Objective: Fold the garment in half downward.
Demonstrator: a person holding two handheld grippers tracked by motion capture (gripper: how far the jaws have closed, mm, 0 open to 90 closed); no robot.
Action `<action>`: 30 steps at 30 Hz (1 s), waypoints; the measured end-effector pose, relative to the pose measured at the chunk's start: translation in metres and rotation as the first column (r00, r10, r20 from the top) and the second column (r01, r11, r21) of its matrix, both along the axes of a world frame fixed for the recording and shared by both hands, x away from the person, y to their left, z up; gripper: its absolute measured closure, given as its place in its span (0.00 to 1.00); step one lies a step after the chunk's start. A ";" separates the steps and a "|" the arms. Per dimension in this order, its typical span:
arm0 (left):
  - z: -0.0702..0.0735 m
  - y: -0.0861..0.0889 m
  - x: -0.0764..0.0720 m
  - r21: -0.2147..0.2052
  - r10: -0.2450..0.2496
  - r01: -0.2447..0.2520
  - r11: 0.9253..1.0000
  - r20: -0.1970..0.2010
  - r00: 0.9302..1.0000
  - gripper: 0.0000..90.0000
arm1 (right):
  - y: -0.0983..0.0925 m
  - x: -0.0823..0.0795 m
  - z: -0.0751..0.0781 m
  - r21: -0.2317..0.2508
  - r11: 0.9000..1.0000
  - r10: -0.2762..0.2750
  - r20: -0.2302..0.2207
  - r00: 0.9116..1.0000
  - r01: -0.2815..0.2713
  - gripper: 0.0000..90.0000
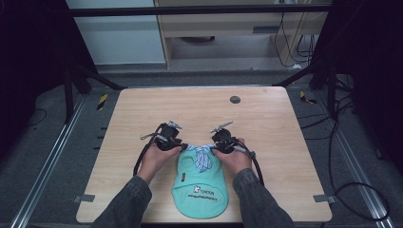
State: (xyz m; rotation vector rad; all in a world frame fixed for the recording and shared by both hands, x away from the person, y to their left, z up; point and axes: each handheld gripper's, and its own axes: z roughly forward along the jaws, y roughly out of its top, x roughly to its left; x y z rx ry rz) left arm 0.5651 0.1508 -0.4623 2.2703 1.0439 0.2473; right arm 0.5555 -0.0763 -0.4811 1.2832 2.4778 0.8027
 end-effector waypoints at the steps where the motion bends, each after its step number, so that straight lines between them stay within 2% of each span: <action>1: 0.001 0.000 0.000 0.001 0.002 -0.002 1.000 0.005 1.000 0.65 | 0.000 -0.001 -0.002 -0.002 1.000 0.001 0.011 1.000 -0.001 0.74; 6: -0.001 0.000 0.002 0.006 0.004 -0.004 1.000 -0.002 1.000 0.64 | -0.002 -0.002 -0.003 0.012 1.000 -0.005 0.014 1.000 0.005 0.74; 18: -0.012 -0.003 0.003 0.022 -0.013 0.014 1.000 -0.046 0.999 0.61 | -0.001 -0.003 -0.003 0.009 1.000 -0.009 0.019 1.000 0.009 0.73; 22: -0.017 -0.005 0.003 0.031 -0.025 0.026 0.999 -0.060 0.998 0.63 | -0.002 -0.002 -0.004 0.017 1.000 -0.009 0.019 1.000 0.009 0.73; 30: -0.018 -0.008 0.001 0.040 -0.045 0.047 0.998 -0.050 0.998 0.69 | -0.002 -0.003 -0.004 0.020 1.000 -0.012 0.016 1.000 0.012 0.73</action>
